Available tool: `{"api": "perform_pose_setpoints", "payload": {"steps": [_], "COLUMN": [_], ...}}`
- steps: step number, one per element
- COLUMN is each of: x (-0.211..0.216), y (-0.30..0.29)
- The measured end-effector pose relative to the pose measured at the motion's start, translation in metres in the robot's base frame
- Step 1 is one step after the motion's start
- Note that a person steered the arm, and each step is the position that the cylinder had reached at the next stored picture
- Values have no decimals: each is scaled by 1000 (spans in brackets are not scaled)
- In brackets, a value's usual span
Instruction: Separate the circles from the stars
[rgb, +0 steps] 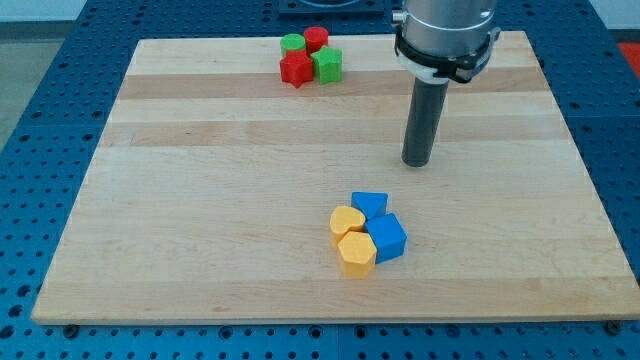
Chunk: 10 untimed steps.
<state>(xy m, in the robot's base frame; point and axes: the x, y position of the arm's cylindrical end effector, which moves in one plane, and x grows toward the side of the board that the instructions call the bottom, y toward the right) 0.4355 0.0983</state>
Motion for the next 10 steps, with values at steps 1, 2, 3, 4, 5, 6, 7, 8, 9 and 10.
{"api": "perform_pose_setpoints", "payload": {"steps": [1, 2, 3, 4, 5, 6, 7, 8, 9, 10], "x": [-1, -17, -25, -34, -82, -149, -222, -242, -234, -214], "y": [0, 1, 1, -12, -9, -6, -18, -38, -79, -125]}}
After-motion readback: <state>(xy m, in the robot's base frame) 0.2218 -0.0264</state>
